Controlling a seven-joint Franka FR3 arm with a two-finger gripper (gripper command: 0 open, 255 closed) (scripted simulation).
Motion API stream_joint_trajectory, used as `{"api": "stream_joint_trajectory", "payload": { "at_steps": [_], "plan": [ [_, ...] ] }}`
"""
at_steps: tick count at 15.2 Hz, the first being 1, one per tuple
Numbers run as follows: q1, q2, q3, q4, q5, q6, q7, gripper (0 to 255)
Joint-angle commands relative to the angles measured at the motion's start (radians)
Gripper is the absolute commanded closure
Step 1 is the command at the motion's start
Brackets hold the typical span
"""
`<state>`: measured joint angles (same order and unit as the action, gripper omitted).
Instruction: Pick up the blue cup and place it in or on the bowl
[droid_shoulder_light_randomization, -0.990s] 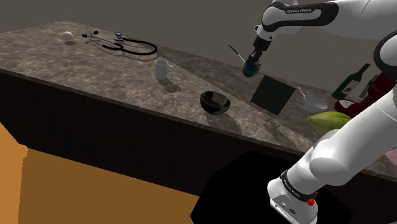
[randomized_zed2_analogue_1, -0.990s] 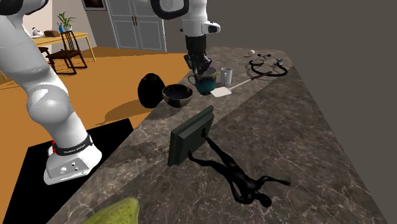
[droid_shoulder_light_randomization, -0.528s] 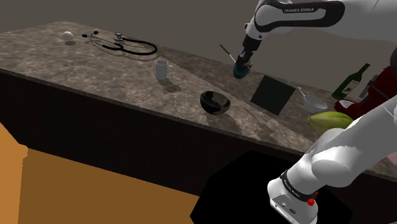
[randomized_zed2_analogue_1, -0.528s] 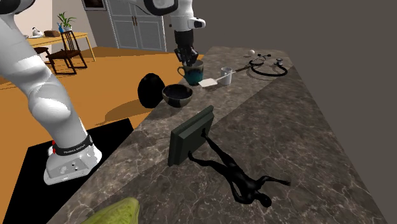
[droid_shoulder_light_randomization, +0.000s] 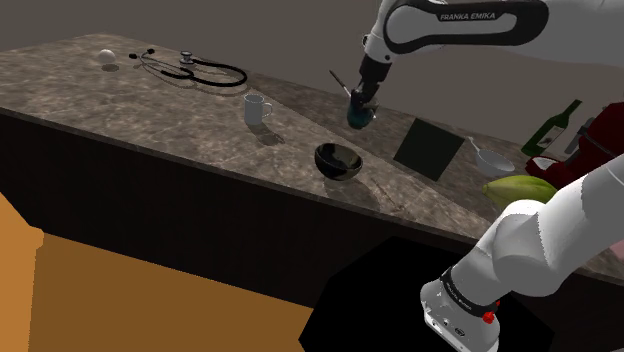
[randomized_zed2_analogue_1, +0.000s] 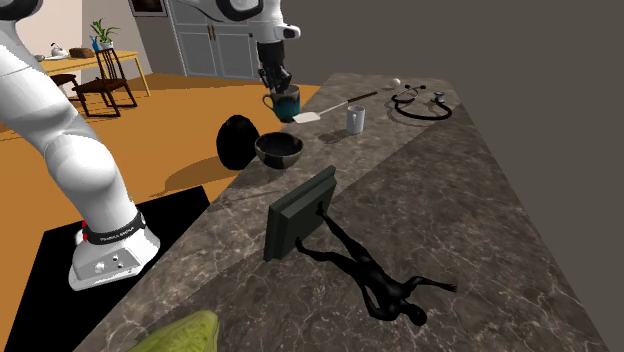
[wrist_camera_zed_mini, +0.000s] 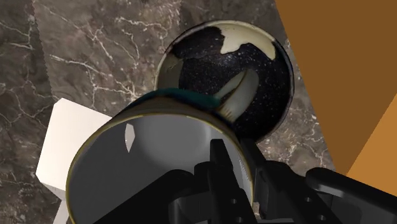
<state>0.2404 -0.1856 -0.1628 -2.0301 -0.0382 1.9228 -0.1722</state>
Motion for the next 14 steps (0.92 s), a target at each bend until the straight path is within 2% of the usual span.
{"api": "stream_joint_trajectory", "payload": {
  "at_steps": [1, 2, 14],
  "plan": [
    [0.021, 0.009, 0.03, 0.01, 0.003, -0.001, 0.051, 255],
    [0.037, 0.017, 0.052, 0.02, 0.005, -0.004, 0.088, 255],
    [0.035, 0.045, 0.049, -0.114, 0.006, 0.157, 0.088, 255]
  ]
}}
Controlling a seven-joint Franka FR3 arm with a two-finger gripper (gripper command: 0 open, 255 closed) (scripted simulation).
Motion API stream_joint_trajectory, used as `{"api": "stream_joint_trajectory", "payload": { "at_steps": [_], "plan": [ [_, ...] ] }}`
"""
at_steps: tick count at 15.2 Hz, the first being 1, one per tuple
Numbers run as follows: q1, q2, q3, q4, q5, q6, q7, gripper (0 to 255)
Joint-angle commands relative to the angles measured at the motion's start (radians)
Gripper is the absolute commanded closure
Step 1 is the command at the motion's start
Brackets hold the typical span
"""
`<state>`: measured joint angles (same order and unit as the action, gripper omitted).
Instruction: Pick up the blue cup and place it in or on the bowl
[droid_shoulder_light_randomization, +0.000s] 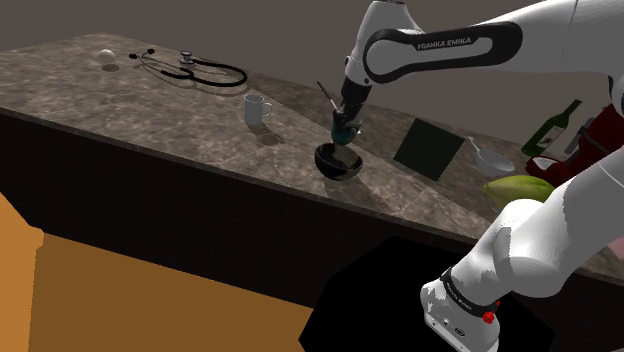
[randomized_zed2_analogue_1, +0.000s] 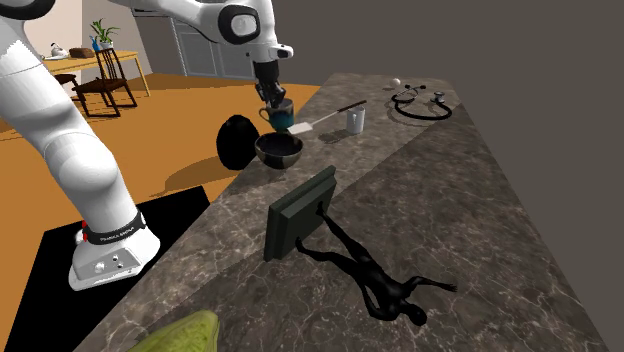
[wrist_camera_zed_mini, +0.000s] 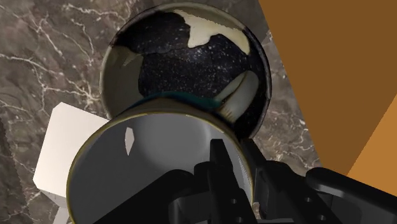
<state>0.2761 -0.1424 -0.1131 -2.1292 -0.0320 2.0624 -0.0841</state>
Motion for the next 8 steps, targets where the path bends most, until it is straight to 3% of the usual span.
{"api": "stream_joint_trajectory", "payload": {
  "at_steps": [1, 8],
  "plan": [
    [0.0, 0.005, -0.001, -0.024, 0.0, 0.03, 0.0, 255],
    [-0.001, 0.022, -0.002, -0.061, 0.001, 0.083, -0.001, 255]
  ]
}}
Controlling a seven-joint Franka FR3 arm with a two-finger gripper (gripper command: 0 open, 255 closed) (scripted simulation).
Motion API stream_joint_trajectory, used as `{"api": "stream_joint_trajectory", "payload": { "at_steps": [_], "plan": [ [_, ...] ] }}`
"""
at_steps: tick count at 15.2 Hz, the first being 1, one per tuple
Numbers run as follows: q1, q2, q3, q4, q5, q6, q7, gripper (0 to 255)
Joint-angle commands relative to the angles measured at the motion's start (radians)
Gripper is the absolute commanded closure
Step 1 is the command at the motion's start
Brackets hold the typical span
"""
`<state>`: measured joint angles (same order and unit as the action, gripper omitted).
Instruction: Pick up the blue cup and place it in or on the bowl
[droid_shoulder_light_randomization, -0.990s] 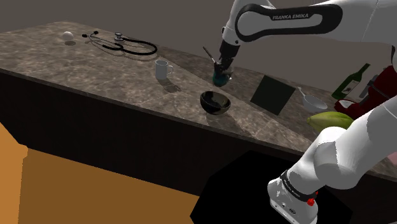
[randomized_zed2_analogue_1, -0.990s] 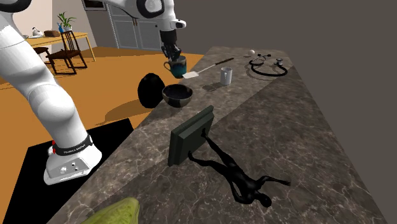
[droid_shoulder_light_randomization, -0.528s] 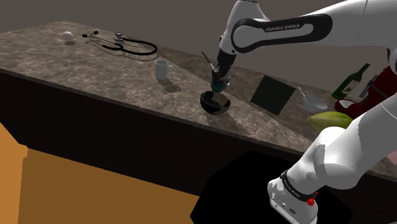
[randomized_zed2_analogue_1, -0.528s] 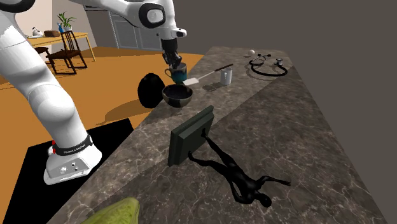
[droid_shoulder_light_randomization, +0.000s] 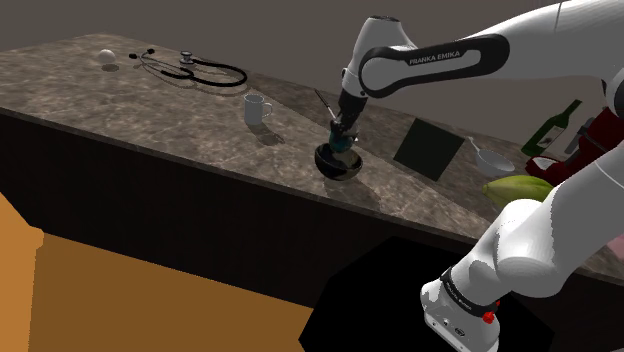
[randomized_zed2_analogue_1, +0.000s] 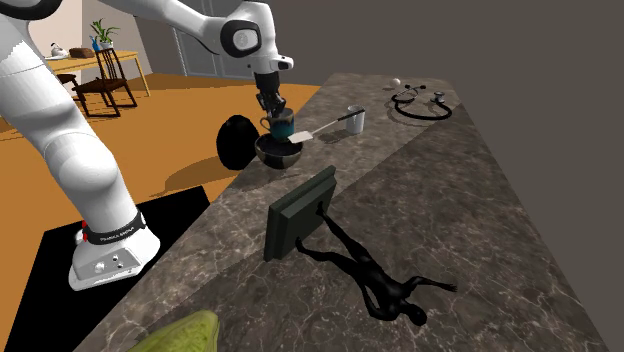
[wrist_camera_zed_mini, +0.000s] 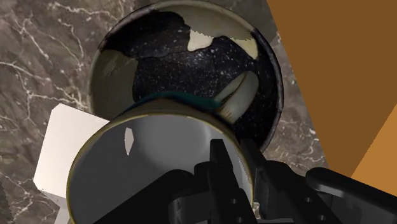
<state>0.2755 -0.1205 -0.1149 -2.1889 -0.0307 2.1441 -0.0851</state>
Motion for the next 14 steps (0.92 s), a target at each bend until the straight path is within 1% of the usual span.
{"api": "stream_joint_trajectory", "payload": {
  "at_steps": [1, 5, 6, 11, 14],
  "plan": [
    [0.0, 0.0, 0.0, -0.001, 0.0, 0.002, 0.0, 255],
    [0.0, 0.0, 0.0, -0.001, 0.0, 0.002, 0.0, 255],
    [0.0, 0.0, 0.0, -0.001, 0.0, 0.002, 0.0, 0],
    [0.0, 0.0, 0.0, -0.001, 0.0, 0.002, 0.0, 0],
    [0.001, -0.038, 0.003, 0.061, -0.003, -0.098, 0.003, 0]
  ]
}}
